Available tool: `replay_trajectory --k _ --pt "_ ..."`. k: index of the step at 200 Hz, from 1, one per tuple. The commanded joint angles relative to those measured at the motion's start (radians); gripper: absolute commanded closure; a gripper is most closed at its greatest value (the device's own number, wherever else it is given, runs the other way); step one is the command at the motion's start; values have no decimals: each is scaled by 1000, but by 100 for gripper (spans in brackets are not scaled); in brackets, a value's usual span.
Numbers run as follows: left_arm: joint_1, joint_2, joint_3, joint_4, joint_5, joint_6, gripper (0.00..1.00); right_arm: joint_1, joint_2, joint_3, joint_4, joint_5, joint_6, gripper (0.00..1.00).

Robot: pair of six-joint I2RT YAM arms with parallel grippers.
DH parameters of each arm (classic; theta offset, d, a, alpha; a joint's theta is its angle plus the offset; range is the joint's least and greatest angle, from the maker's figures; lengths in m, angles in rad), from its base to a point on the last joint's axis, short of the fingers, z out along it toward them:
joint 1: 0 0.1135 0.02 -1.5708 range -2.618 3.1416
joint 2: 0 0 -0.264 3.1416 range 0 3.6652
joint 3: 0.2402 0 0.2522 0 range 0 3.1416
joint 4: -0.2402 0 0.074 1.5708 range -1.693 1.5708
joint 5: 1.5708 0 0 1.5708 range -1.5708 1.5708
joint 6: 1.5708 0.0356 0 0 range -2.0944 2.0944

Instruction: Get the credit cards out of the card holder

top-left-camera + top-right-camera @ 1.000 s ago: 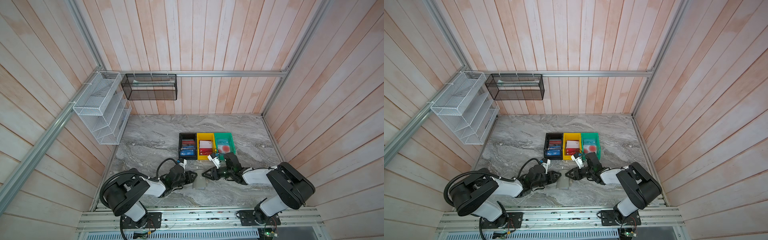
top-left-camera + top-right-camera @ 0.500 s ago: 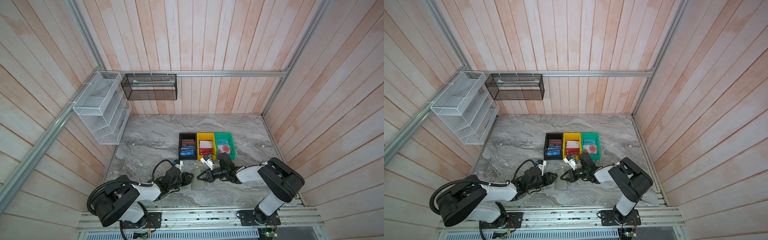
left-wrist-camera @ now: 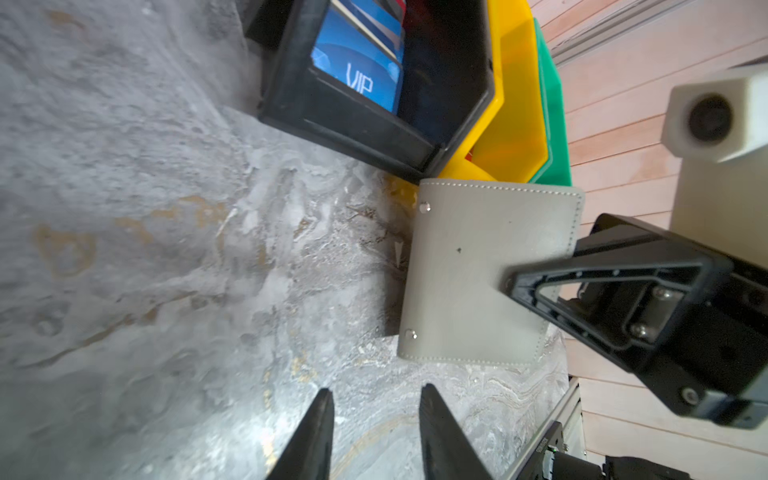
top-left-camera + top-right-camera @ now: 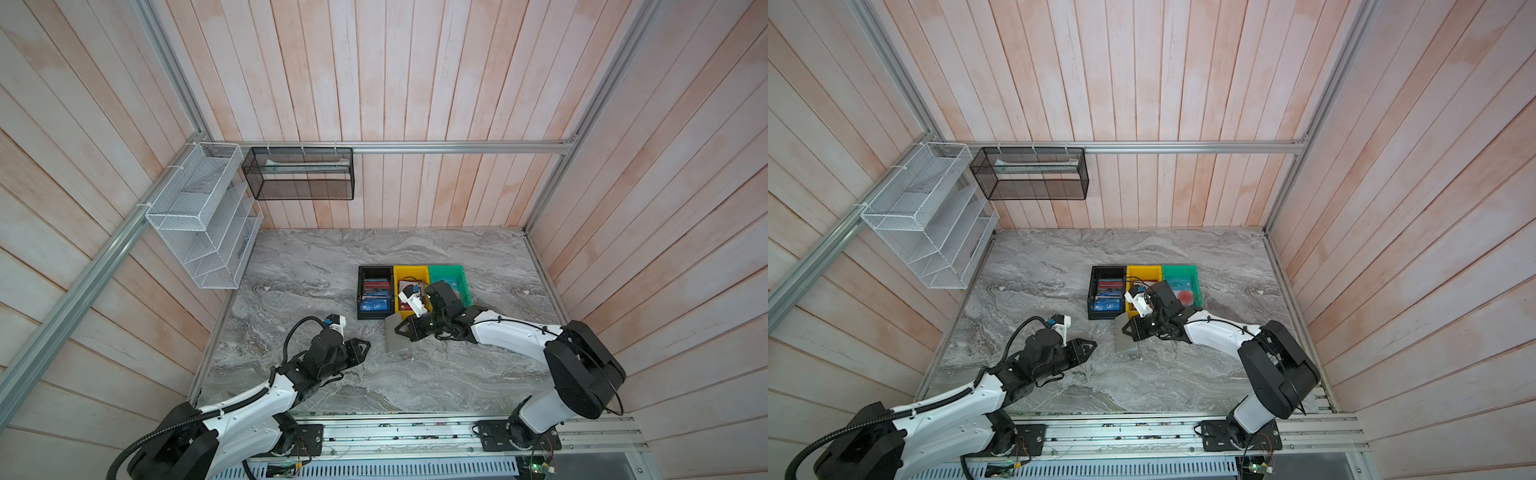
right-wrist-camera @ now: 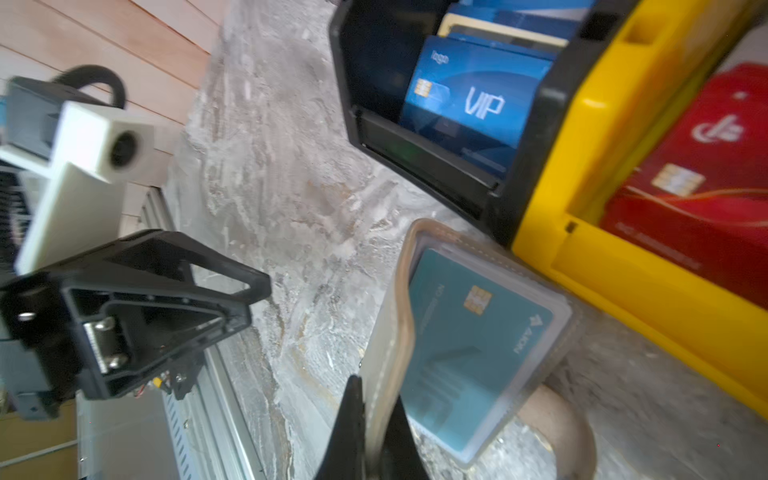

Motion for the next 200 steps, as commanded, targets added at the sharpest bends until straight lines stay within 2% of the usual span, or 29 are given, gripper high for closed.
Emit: replay_trajectory --k 1,20,51,69,119,154,200 --pt "39 -29 24 -132 11 7 61 43 74 55 -192 140 -25 100" --pt "85 -37 30 -178 51 19 60 77 130 103 -232 192 -17 99" --pt "133 -53 45 -216 79 38 60 133 204 193 -275 224 -14 78" --pt "156 -55 53 -233 96 60 59 153 224 230 -287 217 -16 72" --pt "235 -48 81 -326 134 129 59 166 173 220 -205 67 -16 66" --pt "242 -51 69 -318 148 118 59 166 154 190 -98 -119 -31 63" --pt "248 -85 75 -360 144 121 59 176 166 210 -57 -225 -54 57"
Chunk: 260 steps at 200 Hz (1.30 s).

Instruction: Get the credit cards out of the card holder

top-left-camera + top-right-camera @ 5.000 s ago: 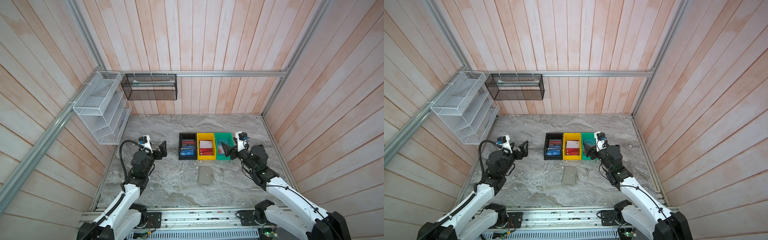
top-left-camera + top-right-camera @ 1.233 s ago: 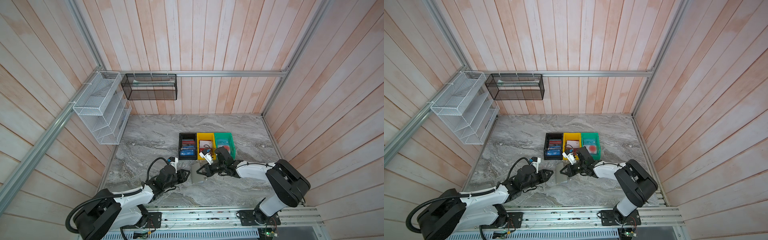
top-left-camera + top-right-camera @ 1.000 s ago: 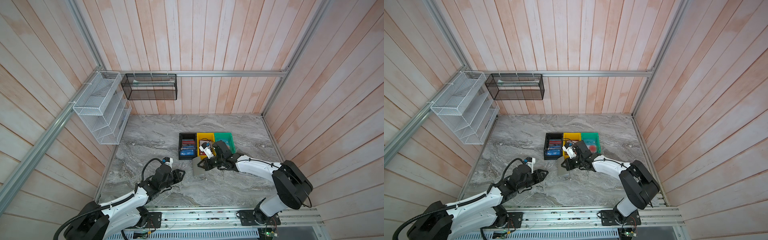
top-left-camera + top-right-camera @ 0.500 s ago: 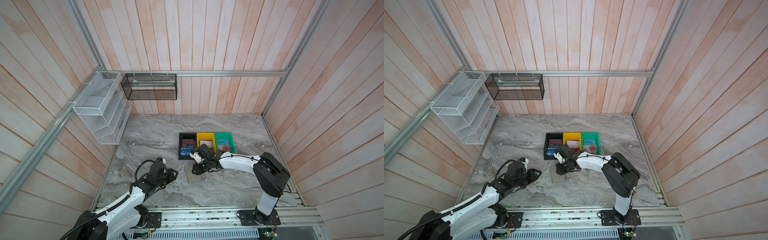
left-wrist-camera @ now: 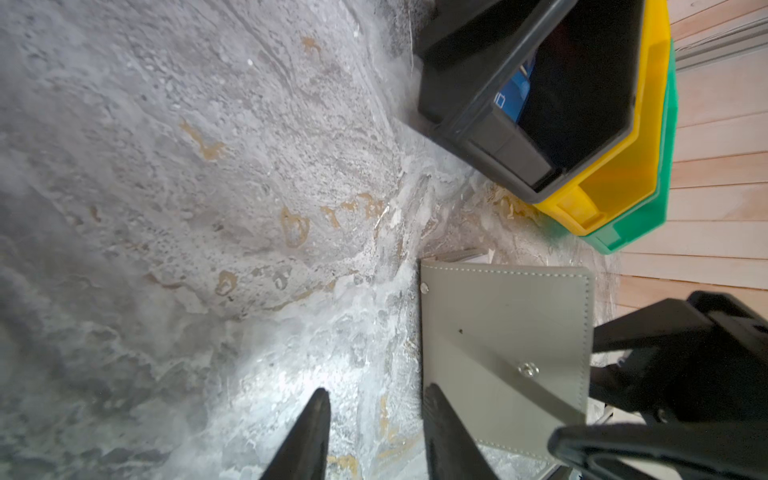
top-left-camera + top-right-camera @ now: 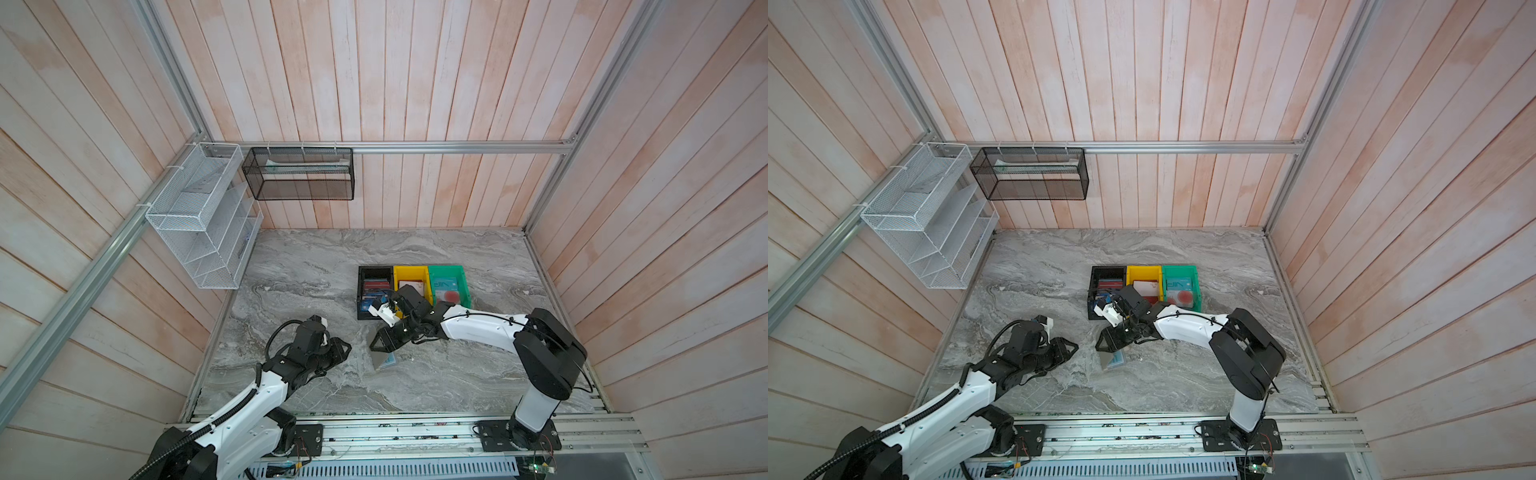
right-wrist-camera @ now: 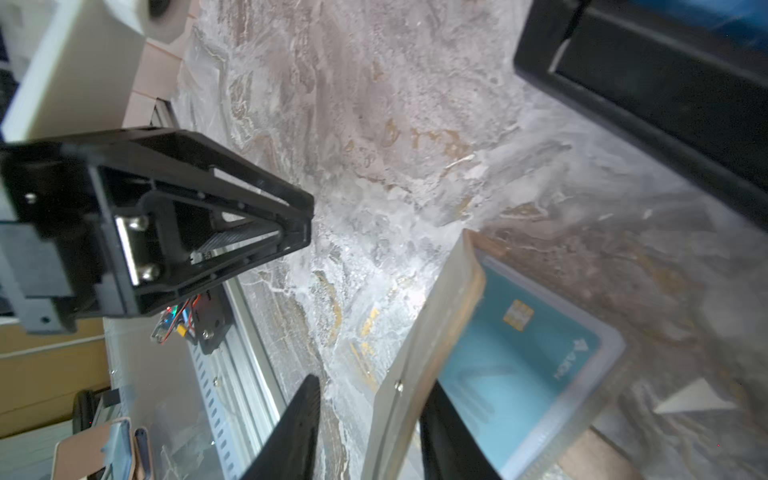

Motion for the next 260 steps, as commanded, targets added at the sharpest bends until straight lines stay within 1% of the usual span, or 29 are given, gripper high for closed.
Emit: replay_trajectory --k 1,28,50,72,104,117,138,154,188,211,245,260 --pt "9 -26 19 -46 4 23 59 11 -8 5 52 -119 -27 57" --pt "16 -72 27 -115 2 23 59 13 44 32 85 -232 -44 56" --pt "19 -151 32 -164 -12 10 59 16 115 53 114 -285 -35 55" --pt "34 -213 36 -216 -27 4 59 28 164 65 140 -306 -23 55" --pt "50 -242 32 -236 -17 3 59 36 196 54 182 -312 4 56" --pt "53 -237 24 -206 -3 -4 59 36 208 42 204 -314 14 57" --pt "53 -211 1 -111 58 -26 59 36 233 20 239 -295 46 61" --pt "55 -193 -13 -55 93 -45 59 37 252 8 264 -303 62 68" --pt "58 -179 -11 -15 107 -54 59 37 259 -14 287 -295 77 74" --pt "58 -137 -47 66 140 -83 61 36 248 -29 287 -281 76 77" --pt "58 -74 -152 263 186 -166 64 31 191 -54 286 -266 76 78" --pt "58 -48 -161 281 177 -171 64 26 157 -57 268 -245 69 78"
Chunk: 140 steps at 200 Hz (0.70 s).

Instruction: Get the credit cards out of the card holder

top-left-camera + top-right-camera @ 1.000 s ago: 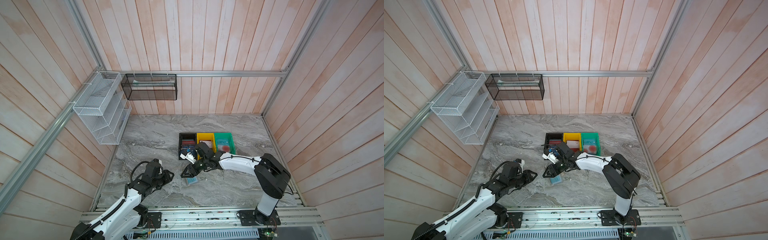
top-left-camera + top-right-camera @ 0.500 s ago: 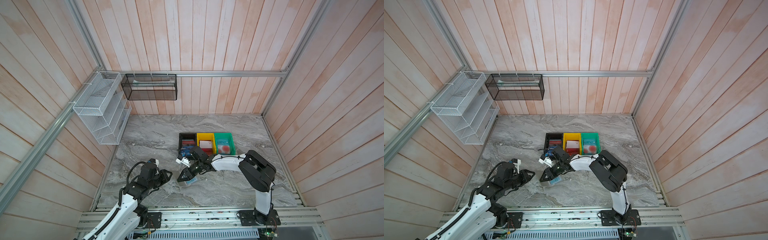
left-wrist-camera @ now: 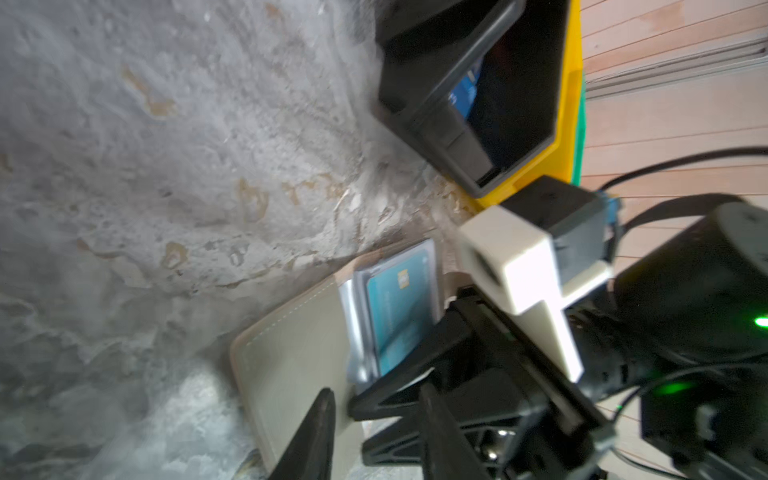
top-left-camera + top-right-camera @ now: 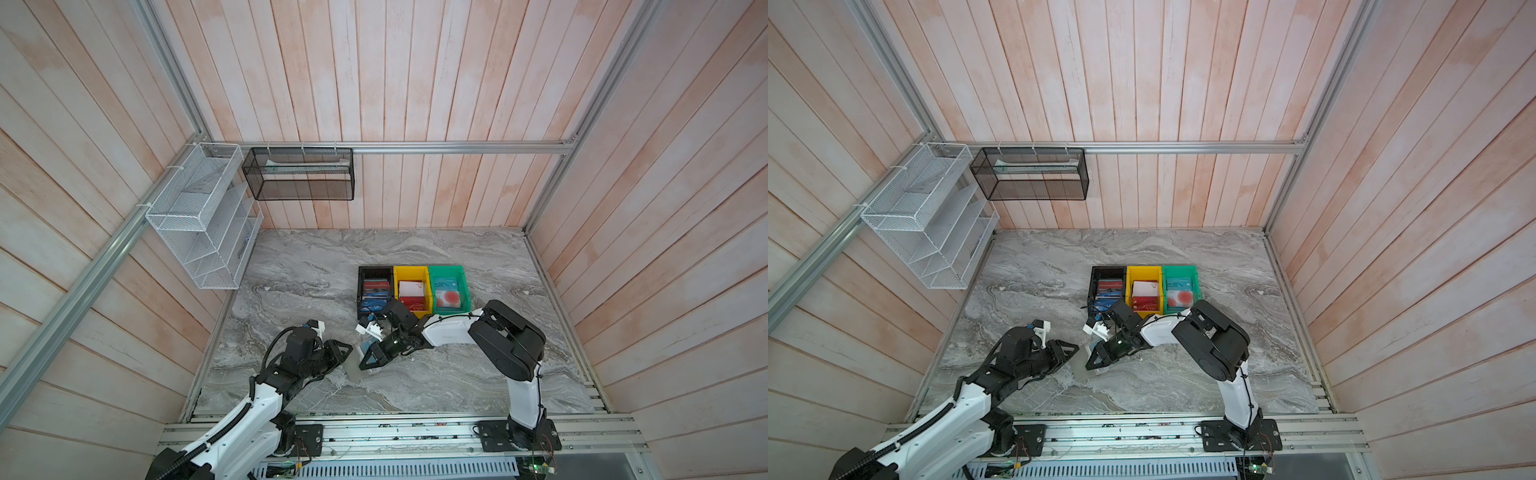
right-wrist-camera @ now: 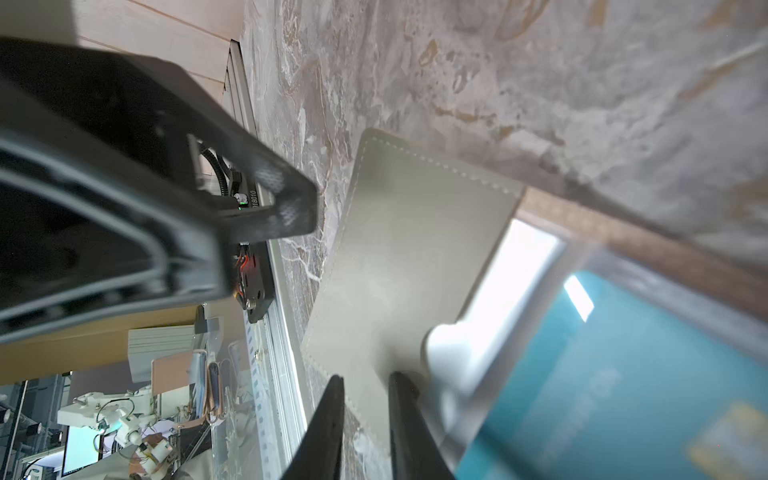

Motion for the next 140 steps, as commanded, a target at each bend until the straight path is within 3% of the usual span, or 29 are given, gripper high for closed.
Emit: replay_trajectory --k 1,68,140 --pt "7 30 -26 121 23 -44 64 -7 -73 -11 -10 33 -5 78" --pt "5 124 8 135 7 -16 64 -82 -206 -43 -74 112 -21 80" --pt "-1 241 30 213 19 -21 64 -144 -115 -78 -122 144 -74 83"
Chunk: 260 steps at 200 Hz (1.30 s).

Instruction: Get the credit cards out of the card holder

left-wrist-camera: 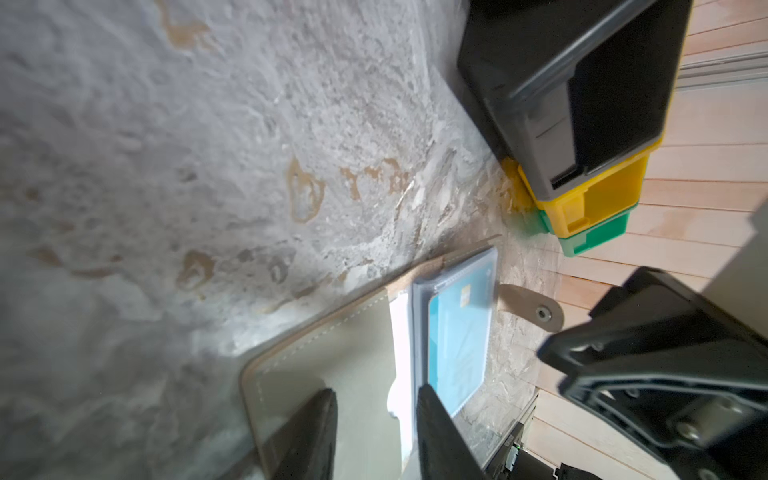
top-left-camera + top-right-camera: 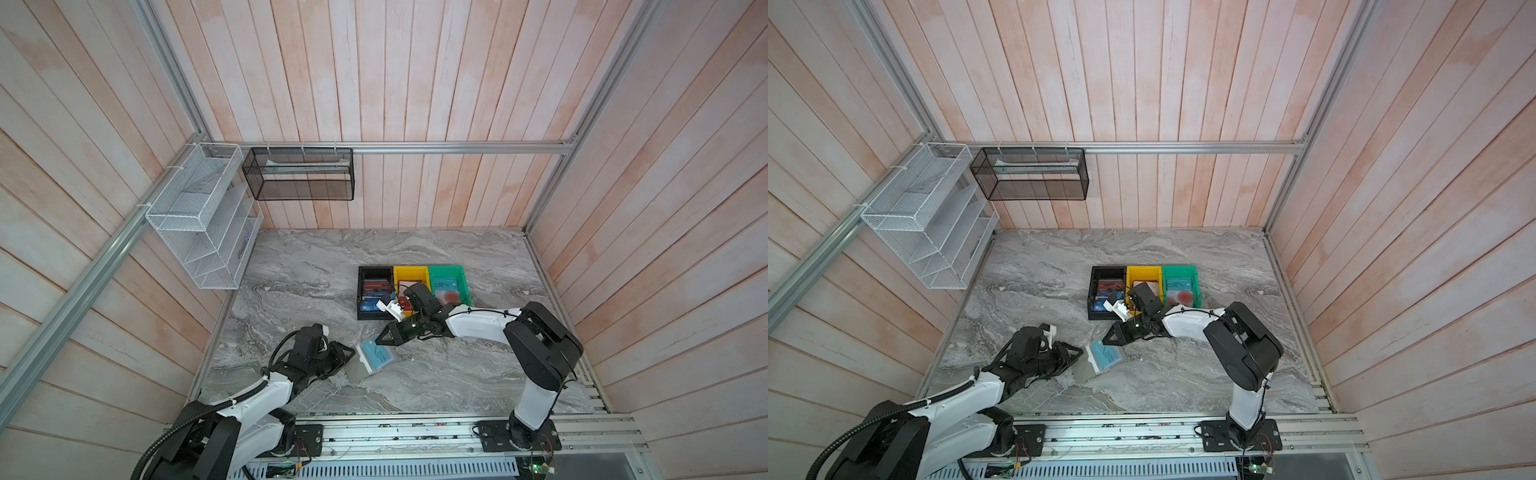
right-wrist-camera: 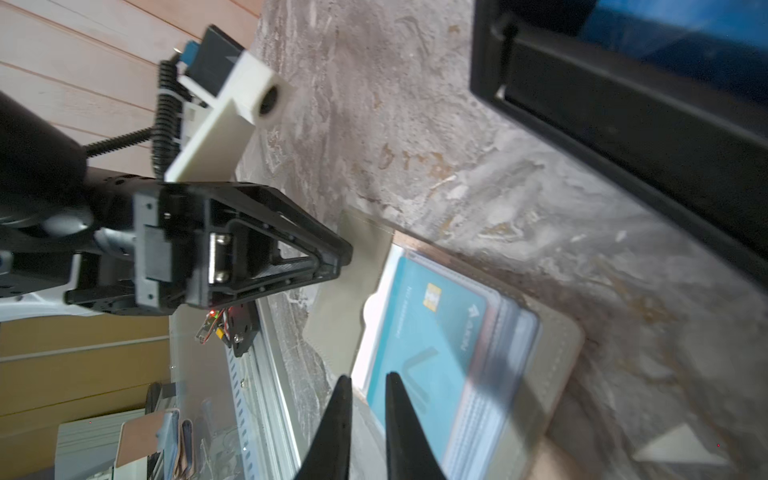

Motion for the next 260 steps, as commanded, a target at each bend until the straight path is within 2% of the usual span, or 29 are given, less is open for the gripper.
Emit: replay_trajectory --k 1,57,91,125,158,181,260 --pt "-1 2 21 41 3 -3 64 3 48 -21 -51 32 -38 83" --pt "-3 -42 22 22 -33 -18 64 -18 103 -69 -46 49 -45 83" --pt "-38 -79 65 49 18 -44 58 -24 93 -102 -33 54 -41 83" --pt "-74 -6 98 106 57 -51 57 -25 94 -120 -12 53 -32 83" --pt "-131 78 43 235 51 -112 57 -24 97 -135 -3 52 -28 83" --pt "-164 101 21 264 29 -139 59 -25 89 -149 2 52 -29 83" --pt "-181 24 -93 245 0 -174 61 -24 31 -113 -39 50 -38 84"
